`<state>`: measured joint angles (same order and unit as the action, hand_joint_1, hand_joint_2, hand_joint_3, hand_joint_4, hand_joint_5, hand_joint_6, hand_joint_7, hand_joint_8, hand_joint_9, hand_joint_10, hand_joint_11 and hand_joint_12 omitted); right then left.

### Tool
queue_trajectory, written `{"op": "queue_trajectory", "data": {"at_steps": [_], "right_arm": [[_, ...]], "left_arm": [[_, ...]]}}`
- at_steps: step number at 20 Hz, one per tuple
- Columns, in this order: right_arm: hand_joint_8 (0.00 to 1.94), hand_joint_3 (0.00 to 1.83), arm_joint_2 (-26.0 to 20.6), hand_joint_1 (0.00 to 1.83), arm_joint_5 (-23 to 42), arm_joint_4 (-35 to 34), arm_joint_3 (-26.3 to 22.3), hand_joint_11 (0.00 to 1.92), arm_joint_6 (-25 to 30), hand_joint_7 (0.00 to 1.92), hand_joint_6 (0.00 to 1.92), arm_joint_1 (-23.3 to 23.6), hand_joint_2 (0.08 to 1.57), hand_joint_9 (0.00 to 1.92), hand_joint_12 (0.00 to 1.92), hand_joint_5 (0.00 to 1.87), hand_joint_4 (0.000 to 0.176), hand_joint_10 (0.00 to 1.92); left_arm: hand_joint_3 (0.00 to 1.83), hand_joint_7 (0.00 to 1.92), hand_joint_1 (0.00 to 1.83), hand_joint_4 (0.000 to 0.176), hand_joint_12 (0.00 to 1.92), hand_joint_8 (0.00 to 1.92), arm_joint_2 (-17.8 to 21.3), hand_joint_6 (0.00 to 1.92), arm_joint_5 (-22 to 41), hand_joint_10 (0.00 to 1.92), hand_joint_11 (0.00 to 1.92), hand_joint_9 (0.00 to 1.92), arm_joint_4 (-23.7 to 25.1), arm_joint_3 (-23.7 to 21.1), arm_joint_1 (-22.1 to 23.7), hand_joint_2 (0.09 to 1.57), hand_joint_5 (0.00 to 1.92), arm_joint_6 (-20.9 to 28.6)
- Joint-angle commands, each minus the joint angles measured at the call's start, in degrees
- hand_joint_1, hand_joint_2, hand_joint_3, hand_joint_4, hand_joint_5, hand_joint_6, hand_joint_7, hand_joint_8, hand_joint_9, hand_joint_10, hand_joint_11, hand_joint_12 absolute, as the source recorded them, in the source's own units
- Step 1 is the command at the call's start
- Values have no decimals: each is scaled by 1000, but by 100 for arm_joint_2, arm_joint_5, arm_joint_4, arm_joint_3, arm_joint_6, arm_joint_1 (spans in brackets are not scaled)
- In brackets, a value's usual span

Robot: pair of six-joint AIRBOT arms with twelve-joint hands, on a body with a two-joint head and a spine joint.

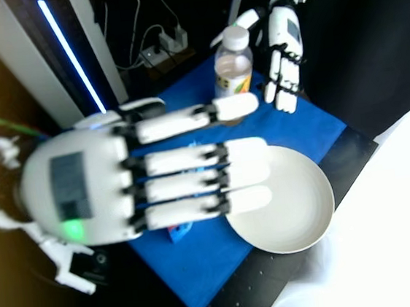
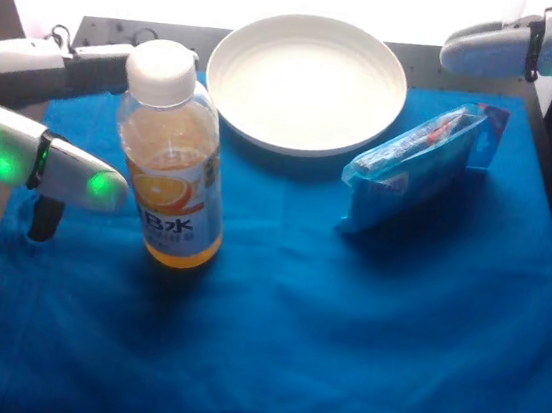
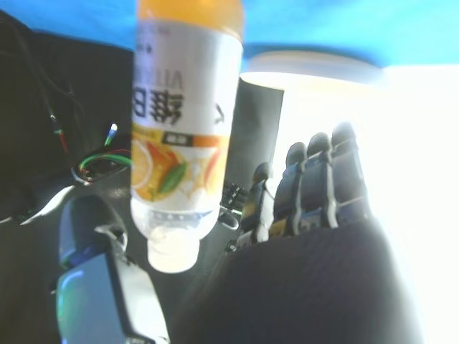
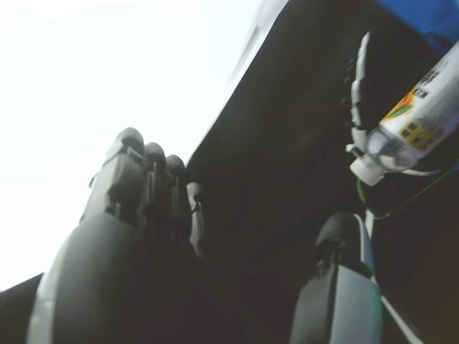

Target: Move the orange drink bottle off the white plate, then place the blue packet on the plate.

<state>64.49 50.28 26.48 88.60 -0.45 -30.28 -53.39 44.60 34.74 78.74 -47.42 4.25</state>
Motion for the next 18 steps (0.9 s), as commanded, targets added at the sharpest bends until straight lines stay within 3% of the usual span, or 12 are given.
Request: {"op": "queue_trajectory", "data": {"at_steps": [1, 2, 4, 6, 7, 9, 12, 14, 15, 16, 17, 18], "right_arm": [[0, 0, 2, 719, 238, -78, 84, 87, 223, 149, 0, 110, 838, 47, 16, 33, 136, 0], [2, 0, 38, 770, 63, 345, 180, 83, 527, 155, 4, 190, 818, 71, 14, 40, 117, 10], [3, 0, 78, 639, -340, 1056, 221, 80, 721, 174, 3, 394, 752, 142, 13, 60, 126, 14], [3, 0, 77, 797, -651, 1727, 194, 144, 950, 177, 20, 535, 716, 167, 39, 128, 42, 13], [3, 0, 92, 772, -672, 1966, 234, 150, 1150, 176, 21, 541, 693, 147, 41, 142, 70, 3], [1, 0, 170, 773, -732, 2558, 349, 137, 1640, 174, 18, 542, 686, 137, 36, 148, 67, 0], [0, 0, 215, 700, -908, 3177, 360, 81, 1943, 242, 6, 542, 624, 104, 20, 245, 114, 0], [7, 0, 234, 647, -1004, 3551, 361, 112, 2140, 331, 10, 542, 620, 217, 45, 336, 80, 17], [6, 0, 234, 657, -1063, 3777, 361, 168, 2231, 388, 4, 542, 643, 307, 308, 367, 62, 16], [12, 4, 237, 666, -1081, 3841, 361, 98, 2247, 363, 9, 542, 635, 303, 537, 353, 77, 2], [5, 1, 251, 691, -1124, 3978, 360, 79, 2295, 380, 5, 542, 627, 321, 695, 382, 78, 1], [1, 0, 280, 713, -1197, 4191, 364, 94, 2391, 419, 0, 541, 632, 359, 795, 455, 63, 3]], "left_arm": [[0, 0, 579, 176, 0, 0, 44, 0, 341, 0, 0, 0, -344, 28, 51, 750, 0, -59], [0, 0, 593, 176, 0, 0, 46, 0, 288, 0, 0, 0, -425, 80, 54, 713, 0, -117], [0, 0, 559, 176, 0, 0, 60, 0, 275, 0, 0, 0, -594, 141, 54, 641, 0, -186], [27, 0, 390, 176, 0, 0, 109, 0, 250, 0, 0, 0, -751, 143, 53, 726, 0, -344], [13, 0, 394, 176, 0, 0, 120, 0, 255, 0, 0, 0, -801, 143, 53, 702, 0, -379], [0, 0, 392, 176, 0, 0, 145, 0, 289, 0, 0, 0, -886, 139, 53, 666, 0, -415], [13, 0, 291, 176, 0, 0, 165, 0, 328, 0, 0, 0, -1053, 137, 52, 706, 0, -520], [17, 0, 253, 176, 0, 0, 187, 0, 333, 0, 0, 0, -1120, 146, 50, 721, 0, -549], [9, 0, 292, 176, 0, 0, 208, 0, 369, 0, 0, 0, -1182, 150, 49, 706, 0, -571], [5, 0, 297, 176, 0, 0, 215, 0, 382, 0, 0, 0, -1201, 149, 49, 700, 0, -583], [7, 0, 314, 176, 0, 0, 225, 0, 401, 0, 0, 0, -1229, 149, 49, 705, 0, -592], [0, 0, 370, 176, 0, 0, 230, 0, 407, 0, 0, 0, -1232, 149, 48, 692, 0, -593]]}}
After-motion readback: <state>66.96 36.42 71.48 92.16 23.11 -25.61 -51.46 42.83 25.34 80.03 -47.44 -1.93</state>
